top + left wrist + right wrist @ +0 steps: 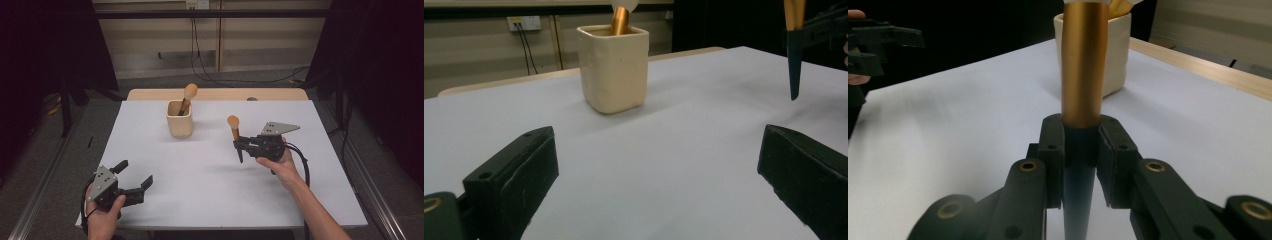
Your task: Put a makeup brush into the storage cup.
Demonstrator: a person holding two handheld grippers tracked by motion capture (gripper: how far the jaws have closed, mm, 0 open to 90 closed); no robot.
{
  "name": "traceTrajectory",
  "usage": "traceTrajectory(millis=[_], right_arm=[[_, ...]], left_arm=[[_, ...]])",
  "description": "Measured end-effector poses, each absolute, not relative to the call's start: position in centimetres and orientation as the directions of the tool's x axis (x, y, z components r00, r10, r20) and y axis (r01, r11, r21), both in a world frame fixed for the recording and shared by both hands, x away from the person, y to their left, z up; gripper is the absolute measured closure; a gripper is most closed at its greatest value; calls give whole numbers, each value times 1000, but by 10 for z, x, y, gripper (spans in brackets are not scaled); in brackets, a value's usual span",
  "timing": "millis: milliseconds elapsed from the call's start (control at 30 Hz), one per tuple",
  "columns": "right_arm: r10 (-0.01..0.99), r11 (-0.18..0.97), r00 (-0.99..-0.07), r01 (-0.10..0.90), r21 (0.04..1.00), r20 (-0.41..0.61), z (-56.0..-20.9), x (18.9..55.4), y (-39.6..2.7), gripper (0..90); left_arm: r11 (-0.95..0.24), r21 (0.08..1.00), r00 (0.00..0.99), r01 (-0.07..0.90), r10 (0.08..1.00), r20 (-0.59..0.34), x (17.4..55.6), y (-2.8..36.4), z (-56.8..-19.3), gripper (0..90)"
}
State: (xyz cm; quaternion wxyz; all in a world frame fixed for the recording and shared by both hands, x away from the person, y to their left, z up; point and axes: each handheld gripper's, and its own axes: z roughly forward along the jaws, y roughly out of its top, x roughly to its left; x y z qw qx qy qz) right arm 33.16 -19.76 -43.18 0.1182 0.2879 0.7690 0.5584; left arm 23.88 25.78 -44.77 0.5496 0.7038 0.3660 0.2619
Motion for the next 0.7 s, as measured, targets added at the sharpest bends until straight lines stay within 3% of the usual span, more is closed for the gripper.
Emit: traceTrajectory(millis=[267,700], right_arm=[[556,200,-819,297,934,141,-430,322,-195,749],[520,202,-841,294,934,152,-432,308,-187,748]], left_arm=[[-89,970,596,227,800,-66,237,256,-444,26],[-117,972,643,206,764,-45,232,243,-433,26]])
